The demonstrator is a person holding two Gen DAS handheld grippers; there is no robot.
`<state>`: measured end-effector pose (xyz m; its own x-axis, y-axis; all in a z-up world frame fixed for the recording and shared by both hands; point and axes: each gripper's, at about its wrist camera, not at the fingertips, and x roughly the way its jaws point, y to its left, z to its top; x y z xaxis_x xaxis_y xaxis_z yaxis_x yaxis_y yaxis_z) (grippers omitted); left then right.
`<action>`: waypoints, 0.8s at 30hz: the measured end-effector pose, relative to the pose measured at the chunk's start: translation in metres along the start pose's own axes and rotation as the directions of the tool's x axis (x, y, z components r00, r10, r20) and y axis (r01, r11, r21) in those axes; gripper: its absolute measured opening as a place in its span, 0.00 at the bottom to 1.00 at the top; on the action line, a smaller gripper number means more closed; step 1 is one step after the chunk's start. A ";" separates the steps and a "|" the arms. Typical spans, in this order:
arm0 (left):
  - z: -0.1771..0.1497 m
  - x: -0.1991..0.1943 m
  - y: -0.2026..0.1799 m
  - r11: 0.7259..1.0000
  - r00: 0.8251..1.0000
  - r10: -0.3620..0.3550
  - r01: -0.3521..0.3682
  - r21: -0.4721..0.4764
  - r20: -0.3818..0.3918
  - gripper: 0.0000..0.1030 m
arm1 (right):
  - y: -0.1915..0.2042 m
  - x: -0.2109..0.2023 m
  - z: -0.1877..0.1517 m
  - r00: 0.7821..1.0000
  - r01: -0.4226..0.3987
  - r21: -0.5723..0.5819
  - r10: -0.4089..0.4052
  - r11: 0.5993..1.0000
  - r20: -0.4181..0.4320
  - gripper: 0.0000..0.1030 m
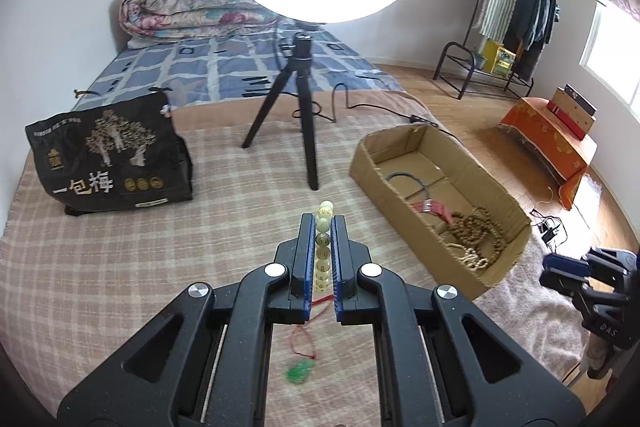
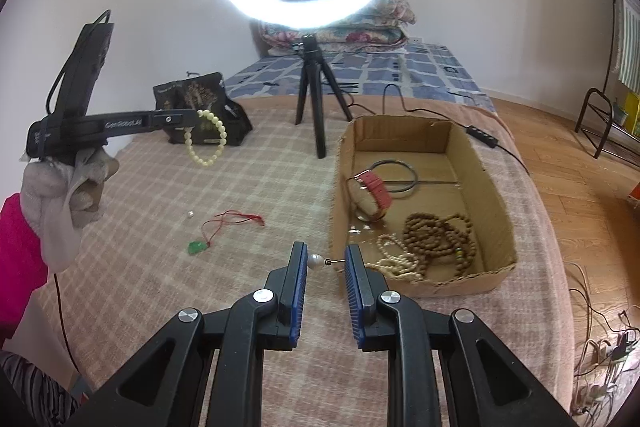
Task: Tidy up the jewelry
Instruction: 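Carry the bracelet with left gripper while right gripper carries the earring over the box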
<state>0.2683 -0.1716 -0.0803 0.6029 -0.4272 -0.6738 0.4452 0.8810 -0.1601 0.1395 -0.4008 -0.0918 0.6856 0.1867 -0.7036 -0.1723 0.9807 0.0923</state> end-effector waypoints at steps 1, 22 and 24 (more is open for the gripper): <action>0.001 0.000 -0.005 1.000 1.000 -0.007 0.007 0.007 0.000 0.05 | -0.004 -0.001 0.002 1.000 0.005 0.004 -0.005 1.000 0.002 0.17; 0.019 0.018 -0.109 0.982 0.986 -0.164 0.164 0.090 -0.006 0.05 | -0.076 0.016 0.066 0.997 0.060 0.044 -0.062 0.997 0.048 0.17; 0.020 0.023 -0.116 0.980 0.985 -0.174 0.174 0.092 -0.011 0.05 | -0.079 0.021 0.070 0.997 0.066 0.038 -0.068 0.997 0.047 0.17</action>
<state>0.2436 -0.2880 -0.0627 0.5091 -0.5717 -0.6434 0.6023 0.7707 -0.2082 0.2173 -0.4705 -0.0645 0.7279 0.1223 -0.6746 -0.0995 0.9924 0.0726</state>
